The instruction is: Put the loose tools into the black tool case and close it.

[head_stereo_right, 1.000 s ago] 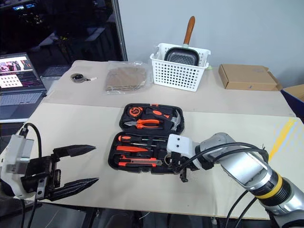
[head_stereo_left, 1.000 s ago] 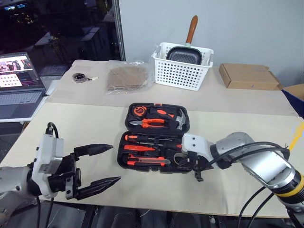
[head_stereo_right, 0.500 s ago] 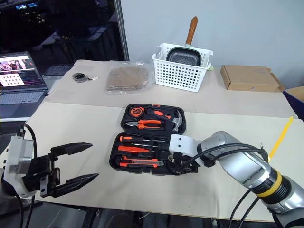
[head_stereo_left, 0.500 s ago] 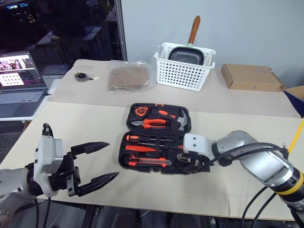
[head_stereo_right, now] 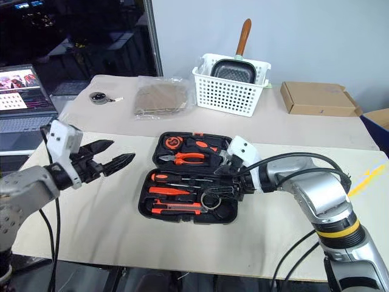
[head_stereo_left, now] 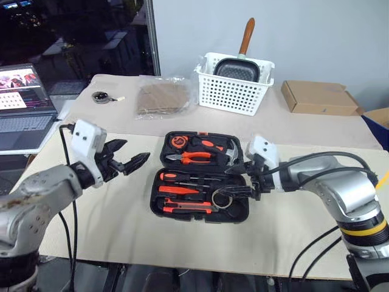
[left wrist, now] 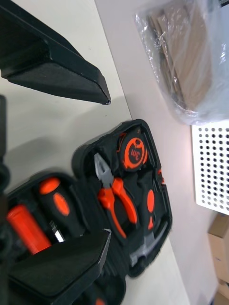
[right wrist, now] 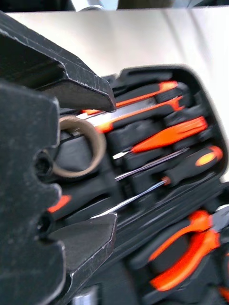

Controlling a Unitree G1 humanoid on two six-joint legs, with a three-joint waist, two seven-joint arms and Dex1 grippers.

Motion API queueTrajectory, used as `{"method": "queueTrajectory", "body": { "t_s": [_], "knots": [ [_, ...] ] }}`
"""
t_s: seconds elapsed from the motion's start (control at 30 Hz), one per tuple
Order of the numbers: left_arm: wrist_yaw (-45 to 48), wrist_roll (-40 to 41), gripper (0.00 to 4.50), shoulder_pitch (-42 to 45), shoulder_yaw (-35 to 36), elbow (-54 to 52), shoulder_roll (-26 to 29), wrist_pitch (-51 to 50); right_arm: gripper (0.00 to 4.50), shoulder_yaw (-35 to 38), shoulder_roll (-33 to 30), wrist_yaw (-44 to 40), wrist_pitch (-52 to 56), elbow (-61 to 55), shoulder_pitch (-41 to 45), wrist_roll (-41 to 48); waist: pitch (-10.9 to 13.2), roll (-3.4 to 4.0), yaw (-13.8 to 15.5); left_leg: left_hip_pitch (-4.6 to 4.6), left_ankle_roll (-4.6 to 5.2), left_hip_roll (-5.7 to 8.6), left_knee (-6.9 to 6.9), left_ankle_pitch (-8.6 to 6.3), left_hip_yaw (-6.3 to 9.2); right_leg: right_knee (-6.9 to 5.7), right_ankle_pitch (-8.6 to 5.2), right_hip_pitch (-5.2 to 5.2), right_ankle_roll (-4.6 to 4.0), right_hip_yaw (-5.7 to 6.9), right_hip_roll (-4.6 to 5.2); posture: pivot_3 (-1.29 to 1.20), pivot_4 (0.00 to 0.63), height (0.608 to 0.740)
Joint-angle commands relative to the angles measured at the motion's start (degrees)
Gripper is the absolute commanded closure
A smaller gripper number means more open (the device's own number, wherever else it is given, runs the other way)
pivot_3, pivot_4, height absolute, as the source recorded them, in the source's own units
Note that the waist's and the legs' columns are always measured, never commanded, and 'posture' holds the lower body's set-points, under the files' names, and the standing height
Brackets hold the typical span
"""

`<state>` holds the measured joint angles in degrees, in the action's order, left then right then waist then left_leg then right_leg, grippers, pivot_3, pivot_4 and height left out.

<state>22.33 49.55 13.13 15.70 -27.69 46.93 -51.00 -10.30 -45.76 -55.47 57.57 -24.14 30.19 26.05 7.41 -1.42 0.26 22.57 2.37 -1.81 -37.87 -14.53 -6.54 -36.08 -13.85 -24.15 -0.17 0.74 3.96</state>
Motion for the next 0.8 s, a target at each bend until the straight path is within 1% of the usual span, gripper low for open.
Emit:
{"method": "queueTrajectory", "body": {
  "t_s": [0.03, 0.07, 0.1, 0.13, 0.17, 0.23, 0.3, 0.37, 0.43, 0.53, 0.63, 0.67, 0.7, 0.73, 0.77, 0.8],
  "knots": [
    [6.45, 2.33, 0.0, -0.6, 1.01, -2.44, 1.02, 1.14, 0.6, -2.12, -3.7, -1.31, -6.52, -2.9, -2.98, -3.29, 0.0, 0.0, -0.11, 0.05, -0.16, -0.01, 0.0, 0.09, 0.0, 0.01, 0.0, -0.04, 0.0, 0.01, 0.0, 0.0, 0.15, 0.74],
    [11.37, 4.36, 0.0, -2.33, 2.3, -4.14, 1.71, 2.24, 0.6, -2.21, -4.53, -2.37, -8.87, -4.29, -4.36, -3.44, 0.0, 0.0, -0.13, 0.12, -0.24, -0.03, 0.0, 0.14, 0.02, 0.04, -0.01, -0.08, 0.0, 0.05, 0.0, 0.0, 0.15, 0.74],
    [15.85, 6.1, 0.0, -4.12, 3.68, -5.7, 2.27, 3.26, 1.1, -2.26, -5.25, -3.31, -10.78, -5.5, -5.48, -3.45, 0.0, 0.0, -0.3, 0.18, -0.24, -0.04, 0.02, 0.13, 0.01, 0.06, -0.01, -0.14, 0.0, 0.05, 0.0, 0.0, 0.15, 0.74],
    [20.72, 8.55, 0.0, -6.45, 5.16, -7.62, 3.43, 3.43, 1.25, -2.56, -6.12, -4.35, -13.58, -6.83, -6.63, -4.11, 0.01, 0.02, -0.5, 0.24, -0.28, -0.08, 0.03, 0.13, 0.01, 0.05, -0.02, -0.18, 0.0, 0.05, 0.01, 0.0, 0.15, 0.74],
    [24.79, 9.83, 0.0, -8.68, 6.19, -9.33, 4.69, 3.68, 1.57, -2.98, -6.67, -5.23, -16.27, -7.76, -7.43, -4.93, 0.02, 0.01, -0.68, 0.27, -0.31, -0.11, 0.03, 0.12, 0.01, 0.05, -0.03, -0.2, 0.01, 0.03, 0.01, 0.0, 0.15, 0.74],
    [31.98, 9.29, 0.0, -13.3, 7.29, -11.88, 7.73, 5.0, 1.57, -3.65, -6.44, -5.35, -17.58, -8.17, -7.51, -5.48, 0.04, 0.02, -1.06, 0.25, -0.33, -0.1, 0.01, 0.11, 0.0, 0.15, -0.08, -0.18, 0.06, 0.03, 0.02, 0.0, 0.15, 0.74],
    [37.5, 6.92, 0.0, -16.86, 7.66, -12.98, 10.31, 7.28, 1.57, -5.18, -5.88, -5.54, -20.25, -7.51, -6.69, -7.31, 0.08, 0.07, -1.04, 0.09, -0.28, -0.06, -0.01, 0.09, -0.02, 0.1, -0.11, -0.07, 0.07, 0.01, 0.0, 0.0, 0.15, 0.74],
    [40.59, 3.98, 0.0, -18.58, 7.41, -13.1, 11.53, 10.33, 1.57, -7.25, -5.44, -6.05, -22.58, -6.4, -5.72, -9.53, 0.13, 0.13, -0.92, -0.1, 0.03, -0.01, 0.0, -0.1, -0.05, 0.02, -0.12, 0.04, 0.06, 0.01, -0.01, 0.0, 0.15, 0.74],
    [42.33, 0.94, 0.0, -19.24, 6.64, -13.07, 11.93, 13.3, 1.57, -9.7, -5.42, -7.0, -25.17, -4.85, -5.24, -12.19, 0.16, 0.14, -0.63, -0.24, -0.02, -0.01, -0.01, 0.07, -0.08, -0.03, -0.1, 0.12, 0.02, 0.02, -0.05, 0.0, 0.15, 0.74],
    [42.8, -0.05, 0.0, -19.36, 6.11, -13.13, 11.48, 14.8, 1.57, -12.03, -5.49, -8.06, -28.11, -2.91, -4.66, -15.15, 0.17, 0.16, -0.23, -0.31, -0.09, -0.08, 0.0, 0.29, -0.08, -0.04, -0.2, 0.11, -0.12, 0.0, -0.17, 0.0, 0.15, 0.74],
    [42.66, -1.0, 0.0, -20.15, 5.78, -13.49, 10.76, 15.95, 2.31, -15.08, -4.89, -8.42, -31.81, 0.51, -3.46, -19.86, 0.17, 0.16, -0.21, -0.31, -0.15, -0.15, 0.0, 0.41, -0.08, -0.07, -0.01, 0.09, -0.29, -0.06, -0.25, 0.0, 0.15, 0.74],
    [42.62, -1.25, 0.0, -20.4, 5.72, -13.56, 10.62, 16.27, 2.62, -15.71, -4.8, -8.57, -33.06, 1.36, -3.27, -21.08, 0.17, 0.17, -0.27, -0.3, -0.15, -0.16, 0.0, 0.41, -0.08, -0.08, 0.2, 0.07, -0.5, -0.07, -0.28, 0.0, 0.15, 0.74],
    [42.47, -1.42, 0.0, -20.69, 5.69, -13.62, 10.41, 16.56, 3.04, -16.2, -4.54, -8.54, -34.28, 2.26, -2.97, -22.22, 0.17, 0.16, -0.33, -0.32, -0.14, -0.18, 0.0, 0.42, -0.08, -0.1, 0.27, 0.06, -0.4, -0.11, -0.32, 0.0, 0.15, 0.74],
    [42.33, -1.59, 0.0, -20.93, 5.61, -13.68, 10.22, 16.8, 3.29, -16.55, -4.3, -8.59, -35.18, 2.96, -2.61, -23.09, 0.17, 0.16, -0.34, -0.3, -0.14, -0.22, 0.0, 0.42, -0.09, -0.09, 0.31, 0.06, -0.34, -0.14, -0.43, 0.0, 0.15, 0.74],
    [42.26, -1.78, 0.0, -21.23, 5.56, -13.74, 10.0, 17.05, 3.67, -16.78, -4.01, -8.57, -36.02, 3.45, -2.23, -23.98, 0.17, 0.16, -0.35, -0.27, -0.14, -0.25, 0.0, 0.41, -0.07, -0.08, 0.31, 0.03, -0.35, -0.14, -0.49, 0.0, 0.15, 0.74],
    [42.22, -1.93, 0.0, -21.45, 5.53, -13.78, 9.85, 17.25, 3.93, -16.88, -3.77, -8.61, -36.65, 3.81, -2.01, -24.65, 0.17, 0.17, -0.38, -0.25, -0.15, -0.26, 0.0, 0.41, -0.07, -0.09, 0.3, 0.0, -0.36, -0.14, -0.5, 0.0, 0.15, 0.74]
  ]
}}
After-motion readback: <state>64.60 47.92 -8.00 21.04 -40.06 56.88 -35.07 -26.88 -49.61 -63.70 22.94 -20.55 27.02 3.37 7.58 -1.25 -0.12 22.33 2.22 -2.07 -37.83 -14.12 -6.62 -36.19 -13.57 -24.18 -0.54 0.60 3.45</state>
